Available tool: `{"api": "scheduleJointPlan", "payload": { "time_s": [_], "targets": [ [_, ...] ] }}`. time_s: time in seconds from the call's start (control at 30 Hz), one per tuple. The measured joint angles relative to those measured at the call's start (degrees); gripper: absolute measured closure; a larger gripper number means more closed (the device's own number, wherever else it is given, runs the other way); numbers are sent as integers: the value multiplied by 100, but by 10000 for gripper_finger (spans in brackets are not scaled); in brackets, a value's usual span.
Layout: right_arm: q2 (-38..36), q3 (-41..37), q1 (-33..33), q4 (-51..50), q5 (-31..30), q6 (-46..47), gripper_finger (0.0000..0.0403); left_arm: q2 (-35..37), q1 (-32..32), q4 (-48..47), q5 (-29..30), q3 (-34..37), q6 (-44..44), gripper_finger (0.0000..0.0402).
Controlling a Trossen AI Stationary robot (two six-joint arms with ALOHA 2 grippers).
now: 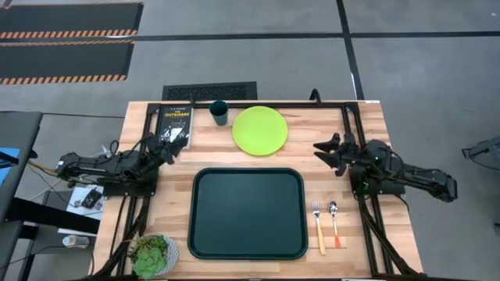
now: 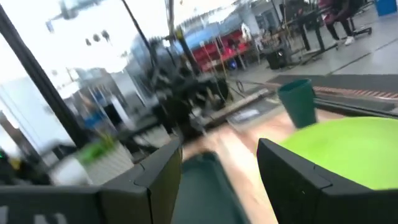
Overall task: Pick and place plate/cup/fork/spoon on tray
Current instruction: Put the blue cup on the black serving tray
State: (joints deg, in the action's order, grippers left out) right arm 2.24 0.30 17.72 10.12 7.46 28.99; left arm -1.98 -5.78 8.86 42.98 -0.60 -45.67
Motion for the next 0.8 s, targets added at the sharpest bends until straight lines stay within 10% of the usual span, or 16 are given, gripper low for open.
{"api": "scheduleJointPlan", "payload": {
  "time_s": [0.37, 0.8],
  "targets": [
    [0, 166, 4, 1366, -1458, 1820, 169, -241, -1, 2103, -539, -660, 933, 269],
    [-4, 361, 4, 2477, -2259, 1221, 159, -2921, 42, 1301, -224, -3592, 1527, 208]
  ]
}}
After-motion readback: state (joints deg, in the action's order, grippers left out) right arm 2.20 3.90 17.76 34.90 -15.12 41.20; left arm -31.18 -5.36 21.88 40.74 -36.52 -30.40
